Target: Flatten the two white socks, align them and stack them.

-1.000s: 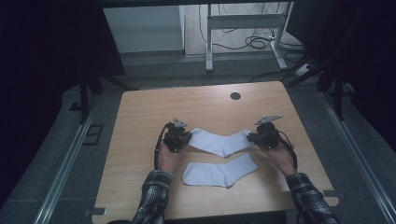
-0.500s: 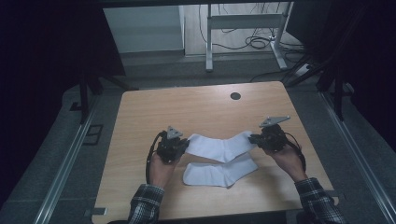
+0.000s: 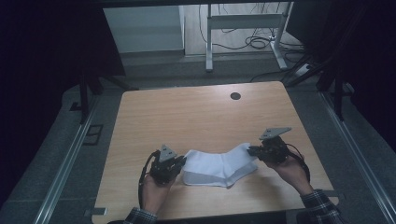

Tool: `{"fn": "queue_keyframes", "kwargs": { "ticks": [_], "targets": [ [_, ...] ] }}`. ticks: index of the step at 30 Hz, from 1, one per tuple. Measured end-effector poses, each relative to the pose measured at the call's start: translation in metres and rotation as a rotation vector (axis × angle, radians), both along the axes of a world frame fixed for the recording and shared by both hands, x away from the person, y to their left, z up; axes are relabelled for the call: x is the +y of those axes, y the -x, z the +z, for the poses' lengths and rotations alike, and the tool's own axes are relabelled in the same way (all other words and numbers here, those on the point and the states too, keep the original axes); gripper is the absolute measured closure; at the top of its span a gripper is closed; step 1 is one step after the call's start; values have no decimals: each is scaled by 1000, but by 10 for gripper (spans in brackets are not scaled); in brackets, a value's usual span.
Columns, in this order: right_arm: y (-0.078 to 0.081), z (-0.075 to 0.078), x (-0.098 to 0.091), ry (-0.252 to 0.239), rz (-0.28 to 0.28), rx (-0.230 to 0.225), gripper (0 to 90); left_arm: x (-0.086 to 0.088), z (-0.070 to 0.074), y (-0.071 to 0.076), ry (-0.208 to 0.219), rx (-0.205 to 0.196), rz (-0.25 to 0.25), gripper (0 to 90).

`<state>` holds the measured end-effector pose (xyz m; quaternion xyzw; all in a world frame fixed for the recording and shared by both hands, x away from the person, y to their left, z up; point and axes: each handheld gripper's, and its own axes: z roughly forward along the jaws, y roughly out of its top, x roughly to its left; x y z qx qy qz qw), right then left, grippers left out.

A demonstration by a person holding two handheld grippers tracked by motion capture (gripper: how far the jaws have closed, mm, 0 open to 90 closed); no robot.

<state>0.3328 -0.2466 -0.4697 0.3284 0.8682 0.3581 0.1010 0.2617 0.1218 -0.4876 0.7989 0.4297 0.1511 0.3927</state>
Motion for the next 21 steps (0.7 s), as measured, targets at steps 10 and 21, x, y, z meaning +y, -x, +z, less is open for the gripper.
{"fn": "queue_keyframes", "kwargs": {
  "ticks": [10,21],
  "targets": [
    [2,-25,2,59,11,76,790,-9,-24,11,-86,32,-3,830],
    [-1,-27,-8,93,-23,44,563,-15,-26,10,-160,-8,73,363]
  ]
}}
